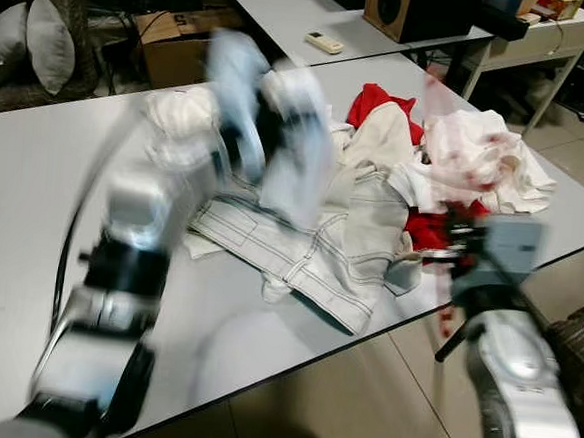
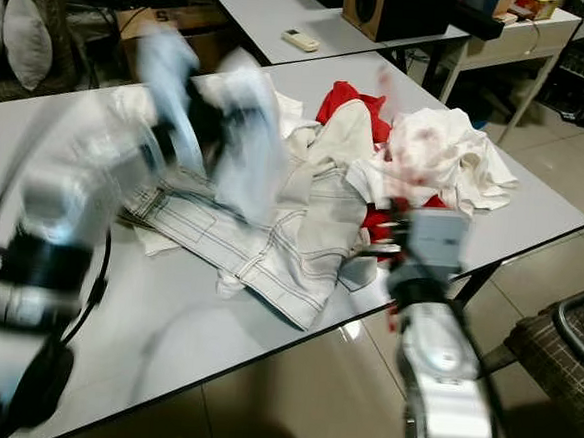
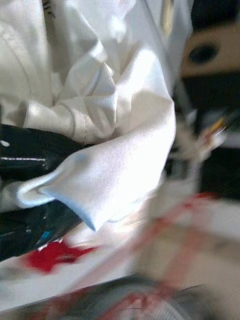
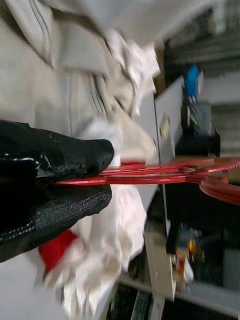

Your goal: Hang hanger

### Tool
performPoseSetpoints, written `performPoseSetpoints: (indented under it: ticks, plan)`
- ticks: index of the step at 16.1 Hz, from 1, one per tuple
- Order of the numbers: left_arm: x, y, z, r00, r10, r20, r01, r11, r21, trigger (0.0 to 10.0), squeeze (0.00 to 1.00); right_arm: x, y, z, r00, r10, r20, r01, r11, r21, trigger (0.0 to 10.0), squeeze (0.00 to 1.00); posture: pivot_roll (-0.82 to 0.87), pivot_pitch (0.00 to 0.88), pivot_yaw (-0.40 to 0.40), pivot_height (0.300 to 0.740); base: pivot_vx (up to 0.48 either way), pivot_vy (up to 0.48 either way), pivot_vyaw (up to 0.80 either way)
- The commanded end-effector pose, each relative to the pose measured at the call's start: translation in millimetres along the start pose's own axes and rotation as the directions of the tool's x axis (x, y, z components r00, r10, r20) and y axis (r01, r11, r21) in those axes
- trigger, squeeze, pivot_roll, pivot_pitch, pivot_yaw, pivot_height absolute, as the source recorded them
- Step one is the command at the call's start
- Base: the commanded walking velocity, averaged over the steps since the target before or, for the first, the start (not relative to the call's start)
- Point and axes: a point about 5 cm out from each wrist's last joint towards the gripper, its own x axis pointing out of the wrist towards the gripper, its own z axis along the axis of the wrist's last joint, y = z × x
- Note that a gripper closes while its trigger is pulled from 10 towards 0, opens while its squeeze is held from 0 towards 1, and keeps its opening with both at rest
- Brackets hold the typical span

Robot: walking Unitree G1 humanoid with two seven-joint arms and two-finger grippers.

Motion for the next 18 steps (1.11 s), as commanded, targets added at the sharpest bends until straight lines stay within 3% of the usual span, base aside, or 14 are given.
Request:
performPoseSetpoints:
  ticks: [1, 2, 3, 6, 8, 9, 10, 12, 14, 17, 18]
  plan:
    - [2.4, -19.1, -5, 0.991, -0.111, -0.078, 0.119, 0.986, 0.117, 2.4, 0.0, -0.9, -6.4, 4, 0.999, -0.036, 0.019, 0.035, 0.999, 0.03, 10.0, 0.0, -0.08, 0.0, 0.056, 0.74, 0.0, 0.0, 0.0]
    - [4.0, -26.2, -17, 0.984, -0.131, -0.121, 0.141, 0.987, 0.077, 10.0, 0.06, -0.6, -8.9, 3, 0.999, -0.04, 0.009, 0.04, 0.999, 0.03, 10.0, 0.0, -0.08, 0.0, 0.056, 0.74, 0.0, 0.0, 0.0]
    - [5.9, -32.8, -28, 0.979, -0.151, -0.136, 0.152, 0.988, -0.003, 10.0, 1.0, -0.6, -11.0, 2, 0.999, -0.039, 0.003, 0.039, 0.999, 0.018, 10.0, 0.0, -0.08, 0.0, 0.054, 0.74, 0.0, 0.0, 0.0]
    - [2.2, -46.3, -30, 0.966, -0.227, -0.124, 0.228, 0.974, -0.013, 10.0, 1.0, -3.6, -15.9, 3, 0.998, -0.058, 0.0, 0.058, 0.998, 0.027, 10.0, 0.0, -0.09, 0.003, 0.051, 0.74, 0.0, 0.0, 0.0]
    - [-12.0, -60.9, -42, 0.892, -0.382, -0.243, 0.412, 0.907, 0.087, 10.0, 1.0, -5.4, -18.1, 2, 0.998, -0.061, -0.008, 0.061, 0.998, 0.028, 10.0, 0.0, -0.09, 0.008, 0.046, 0.74, 0.0, 0.0, 0.0]
    - [-19.2, -62.6, -48, 0.857, -0.41, -0.312, 0.469, 0.872, 0.14, 10.0, 1.0, -5.7, -18.3, 2, 0.998, -0.059, -0.011, 0.059, 0.998, 0.028, 10.0, 0.0, -0.09, 0.011, 0.043, 0.74, 0.0, 0.0, 0.0]
    - [-24.0, -60.7, -51, 0.844, -0.405, -0.351, 0.484, 0.858, 0.172, 10.0, 1.0, -6.1, -18.2, 1, 0.998, -0.056, -0.015, 0.057, 0.998, 0.027, 10.0, 0.0, -0.09, 0.015, 0.04, 0.74, 0.0, 0.0, 0.0]
    - [-27.9, -47.0, -44, 0.88, -0.33, -0.342, 0.426, 0.866, 0.262, 10.0, 1.0, -6.3, -17.6, 1, 0.999, -0.05, -0.02, 0.05, 0.998, 0.029, 10.0, 0.0, -0.09, 0.019, 0.037, 0.74, 0.0, 0.0, 0.0]
    - [-32.3, -41.5, -42, 0.885, -0.311, -0.346, 0.42, 0.854, 0.306, 10.0, 1.0, -7.1, -17.3, 1, 0.999, -0.047, -0.023, 0.047, 0.998, 0.029, 10.0, 0.0, -0.09, 0.022, 0.038, 0.74, 0.0, 0.0, 0.0]
    - [-48.0, -13.1, -33, 0.908, -0.207, -0.365, 0.377, 0.787, 0.489, 10.0, 1.0, -9.3, -17.9, 0, 0.998, -0.046, -0.032, 0.047, 0.998, 0.03, 10.0, 0.0, -0.08, 0.025, 0.039, 0.74, 0.0, 0.0, 0.0]
    - [-48.3, -5.2, -34, 0.914, -0.158, -0.375, 0.353, 0.766, 0.538, 10.0, 0.95, -8.9, -17.8, -1, 0.998, -0.046, -0.033, 0.047, 0.998, 0.031, 10.0, 0.0, -0.08, 0.025, 0.039, 0.74, 0.0, 0.0, 0.0]
